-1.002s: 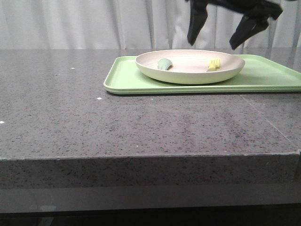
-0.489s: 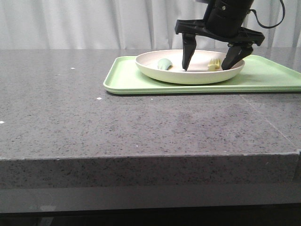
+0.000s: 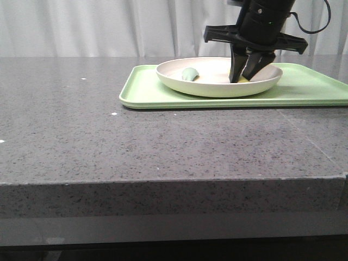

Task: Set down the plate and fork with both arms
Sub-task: 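Lower the right gripper onto the yellow fork in the plate and grasp it, then lift the yellow fork out of the plate with the right gripper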

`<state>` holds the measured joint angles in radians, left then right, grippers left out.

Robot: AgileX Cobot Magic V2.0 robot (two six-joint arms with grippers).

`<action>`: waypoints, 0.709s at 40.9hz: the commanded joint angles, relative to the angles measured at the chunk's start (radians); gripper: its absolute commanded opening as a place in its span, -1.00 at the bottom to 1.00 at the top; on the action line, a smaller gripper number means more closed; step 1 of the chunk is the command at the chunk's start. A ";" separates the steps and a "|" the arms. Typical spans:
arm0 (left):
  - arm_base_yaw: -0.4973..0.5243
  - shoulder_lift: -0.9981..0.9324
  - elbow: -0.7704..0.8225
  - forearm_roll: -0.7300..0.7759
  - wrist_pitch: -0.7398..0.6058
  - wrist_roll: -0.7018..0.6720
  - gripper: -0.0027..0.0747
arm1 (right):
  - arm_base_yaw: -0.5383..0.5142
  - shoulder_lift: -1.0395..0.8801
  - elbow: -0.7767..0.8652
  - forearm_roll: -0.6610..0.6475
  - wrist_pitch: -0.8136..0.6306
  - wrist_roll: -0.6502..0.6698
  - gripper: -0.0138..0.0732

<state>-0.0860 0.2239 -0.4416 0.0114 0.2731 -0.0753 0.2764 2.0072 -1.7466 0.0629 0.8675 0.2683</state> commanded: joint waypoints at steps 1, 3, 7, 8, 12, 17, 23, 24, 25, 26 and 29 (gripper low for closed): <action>-0.005 0.010 -0.025 0.000 -0.082 0.002 -0.98 | -0.002 -0.054 -0.031 -0.005 -0.022 -0.002 -0.62; -0.005 0.010 -0.025 0.000 -0.082 0.002 -0.98 | -0.002 -0.054 -0.035 -0.005 -0.019 -0.002 -0.65; -0.005 0.010 -0.025 0.000 -0.082 0.002 -0.98 | -0.002 -0.056 -0.050 -0.005 -0.015 -0.002 -0.65; -0.005 0.010 -0.025 0.000 -0.082 0.002 -0.98 | -0.002 -0.056 -0.054 -0.005 -0.013 -0.002 -0.65; -0.005 0.010 -0.025 0.000 -0.082 0.002 -0.98 | -0.002 -0.056 -0.087 -0.005 0.007 -0.002 -0.65; -0.005 0.010 -0.025 0.000 -0.082 0.002 -0.98 | -0.007 -0.064 -0.147 -0.005 0.048 -0.002 -0.65; -0.005 0.010 -0.025 0.000 -0.082 0.002 -0.98 | -0.028 -0.088 -0.218 -0.035 0.098 -0.002 -0.65; -0.005 0.010 -0.025 0.000 -0.082 0.002 -0.98 | -0.032 -0.091 -0.224 -0.045 0.107 -0.002 -0.65; -0.005 0.010 -0.025 0.000 -0.082 0.002 -0.98 | -0.037 -0.098 -0.228 -0.055 0.116 -0.002 -0.65; -0.005 0.010 -0.025 0.000 -0.082 0.002 -0.98 | -0.046 -0.102 -0.231 -0.070 0.123 -0.002 -0.65; -0.005 0.010 -0.025 0.000 -0.082 0.002 -0.98 | -0.068 -0.114 -0.234 -0.110 0.149 -0.002 -0.65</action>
<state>-0.0860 0.2239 -0.4416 0.0118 0.2731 -0.0747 0.2393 1.9730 -1.9403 0.0151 1.0152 0.2707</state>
